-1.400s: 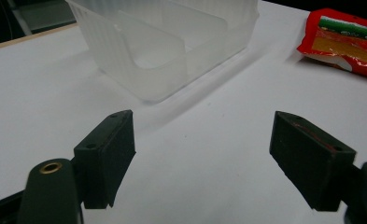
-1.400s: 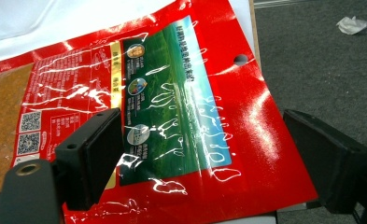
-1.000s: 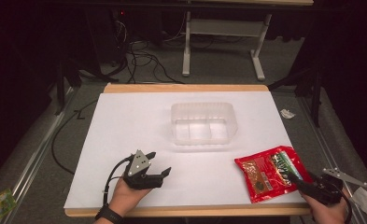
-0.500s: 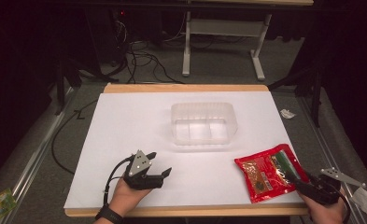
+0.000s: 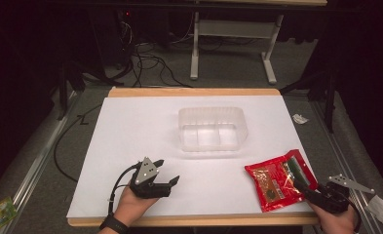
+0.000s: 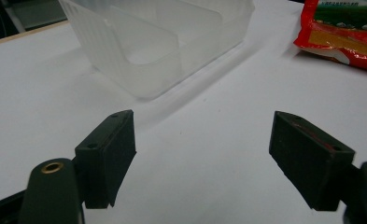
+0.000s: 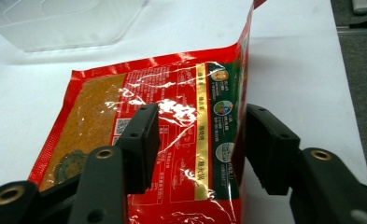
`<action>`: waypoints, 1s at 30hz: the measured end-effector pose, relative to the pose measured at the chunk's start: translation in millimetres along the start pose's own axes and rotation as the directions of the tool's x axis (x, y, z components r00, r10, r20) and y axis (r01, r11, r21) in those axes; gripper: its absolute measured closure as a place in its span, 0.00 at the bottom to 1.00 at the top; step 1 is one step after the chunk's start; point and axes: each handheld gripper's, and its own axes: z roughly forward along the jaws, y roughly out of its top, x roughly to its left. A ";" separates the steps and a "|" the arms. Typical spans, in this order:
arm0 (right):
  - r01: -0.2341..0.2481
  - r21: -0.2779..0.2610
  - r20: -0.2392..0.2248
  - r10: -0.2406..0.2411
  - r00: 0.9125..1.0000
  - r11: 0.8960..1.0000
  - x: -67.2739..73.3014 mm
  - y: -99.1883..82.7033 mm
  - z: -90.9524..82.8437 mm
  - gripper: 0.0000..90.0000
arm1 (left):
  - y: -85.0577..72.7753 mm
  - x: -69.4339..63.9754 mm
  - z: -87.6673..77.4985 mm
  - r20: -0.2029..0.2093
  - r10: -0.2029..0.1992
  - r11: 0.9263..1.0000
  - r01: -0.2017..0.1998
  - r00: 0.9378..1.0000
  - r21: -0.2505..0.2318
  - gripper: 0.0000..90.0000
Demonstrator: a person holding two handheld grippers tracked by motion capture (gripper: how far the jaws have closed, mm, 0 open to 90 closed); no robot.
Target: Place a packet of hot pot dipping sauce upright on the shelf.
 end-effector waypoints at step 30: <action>-0.014 -0.127 0.005 0.015 1.000 0.992 29.6 17.7 -11.2 1.00 | -0.2 -0.8 -1.4 0.005 0.002 1.000 -0.002 1.000 -0.016 0.26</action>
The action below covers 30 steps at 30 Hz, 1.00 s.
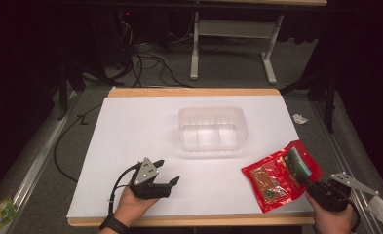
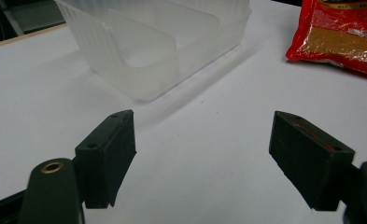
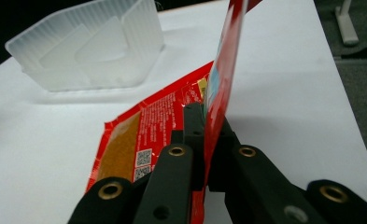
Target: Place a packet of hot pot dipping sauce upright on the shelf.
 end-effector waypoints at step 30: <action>0.189 -0.202 -0.124 -0.216 0.968 0.961 67.7 35.5 -7.6 1.00 | -12.6 7.6 -30.5 -0.067 -0.032 0.999 0.029 0.997 -0.039 0.26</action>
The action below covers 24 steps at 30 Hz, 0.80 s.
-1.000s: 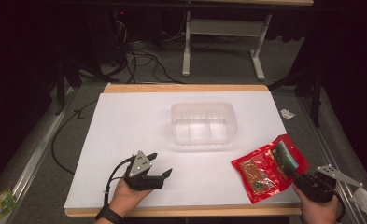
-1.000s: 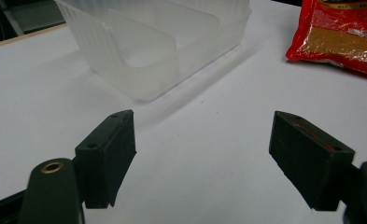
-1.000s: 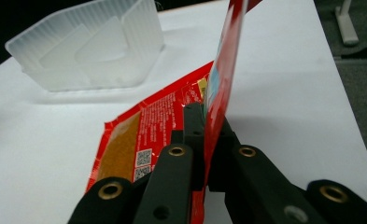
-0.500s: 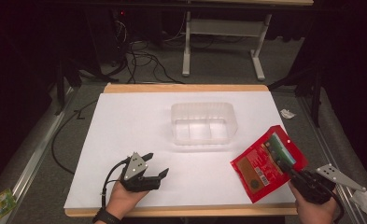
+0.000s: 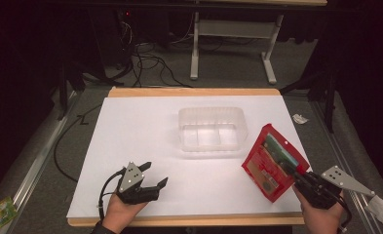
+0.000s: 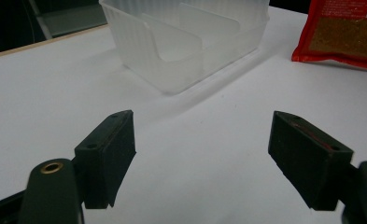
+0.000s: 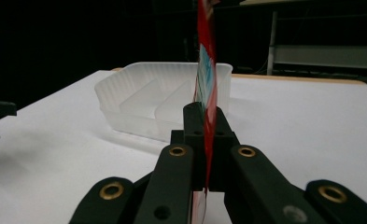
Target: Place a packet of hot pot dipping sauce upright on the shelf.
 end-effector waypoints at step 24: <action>0.104 -0.010 -0.208 -0.104 0.973 0.995 52.2 32.3 40.7 1.00 | 12.4 -3.2 3.8 0.050 -0.081 0.994 0.084 0.995 -0.071 0.26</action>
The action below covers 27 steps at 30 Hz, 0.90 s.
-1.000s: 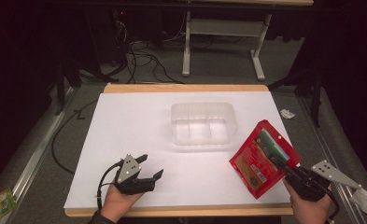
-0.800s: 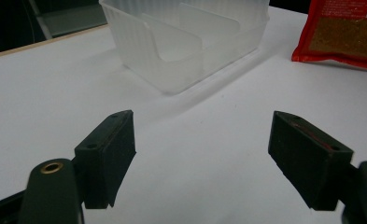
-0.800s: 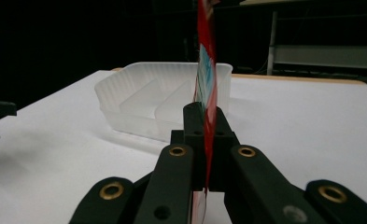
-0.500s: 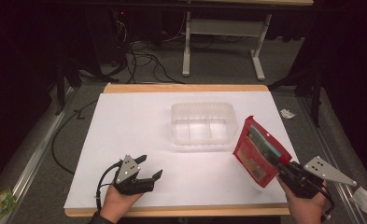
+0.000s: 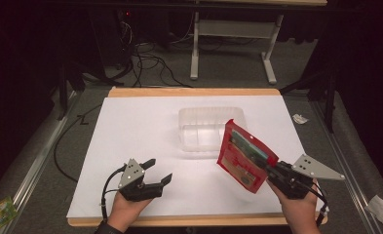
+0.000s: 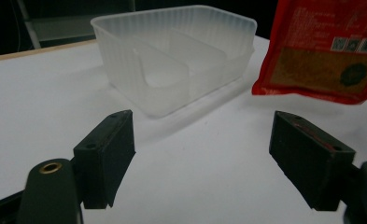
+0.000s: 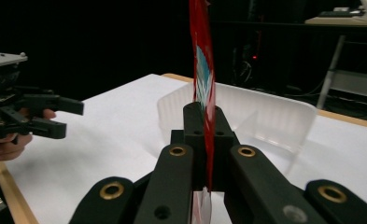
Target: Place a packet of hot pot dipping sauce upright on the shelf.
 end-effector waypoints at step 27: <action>0.062 0.001 -0.159 -0.061 0.985 0.998 28.1 -1.2 26.2 1.00 | 21.1 -39.0 68.6 0.179 -0.022 1.000 0.022 0.984 0.002 0.27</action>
